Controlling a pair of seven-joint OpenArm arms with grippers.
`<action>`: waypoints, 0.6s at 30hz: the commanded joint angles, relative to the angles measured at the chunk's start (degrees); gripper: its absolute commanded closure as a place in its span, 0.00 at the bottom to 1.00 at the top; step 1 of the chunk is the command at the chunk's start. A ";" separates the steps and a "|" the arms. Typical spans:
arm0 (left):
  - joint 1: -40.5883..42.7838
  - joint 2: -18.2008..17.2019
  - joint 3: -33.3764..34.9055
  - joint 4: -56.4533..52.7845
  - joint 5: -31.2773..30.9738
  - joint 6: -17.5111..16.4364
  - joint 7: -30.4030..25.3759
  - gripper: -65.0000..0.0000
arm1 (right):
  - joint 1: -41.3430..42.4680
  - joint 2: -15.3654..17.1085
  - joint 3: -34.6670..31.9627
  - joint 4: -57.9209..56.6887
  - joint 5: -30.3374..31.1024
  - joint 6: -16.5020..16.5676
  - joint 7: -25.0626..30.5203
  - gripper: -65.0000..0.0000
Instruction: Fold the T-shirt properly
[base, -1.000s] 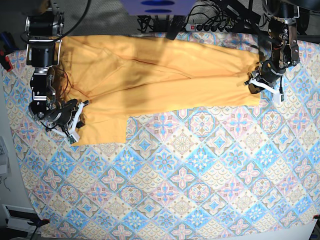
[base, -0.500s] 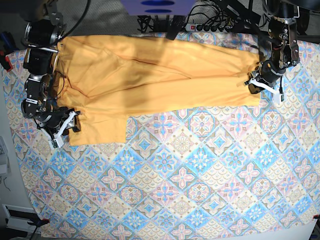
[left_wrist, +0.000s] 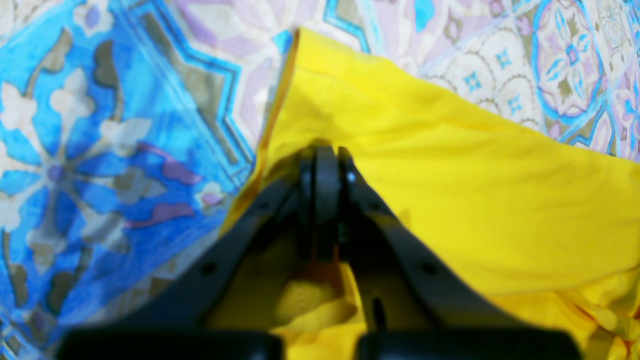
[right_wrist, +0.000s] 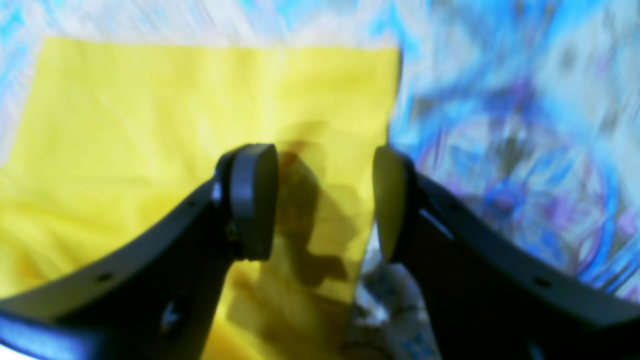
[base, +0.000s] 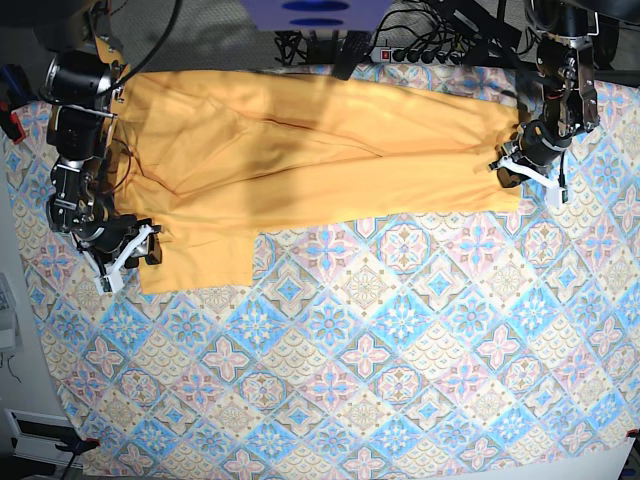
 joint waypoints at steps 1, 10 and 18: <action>1.73 -0.64 0.01 -1.14 6.15 5.61 5.37 0.98 | 2.18 0.98 0.09 0.06 -0.05 0.14 0.13 0.54; 1.73 -0.64 0.01 -1.14 6.15 5.61 5.37 0.98 | 2.27 0.80 0.00 -3.36 -0.05 0.14 1.36 0.55; 1.73 -0.64 -0.07 -1.14 6.15 5.61 5.37 0.98 | 1.92 0.80 -5.01 -3.01 -0.05 0.14 1.19 0.89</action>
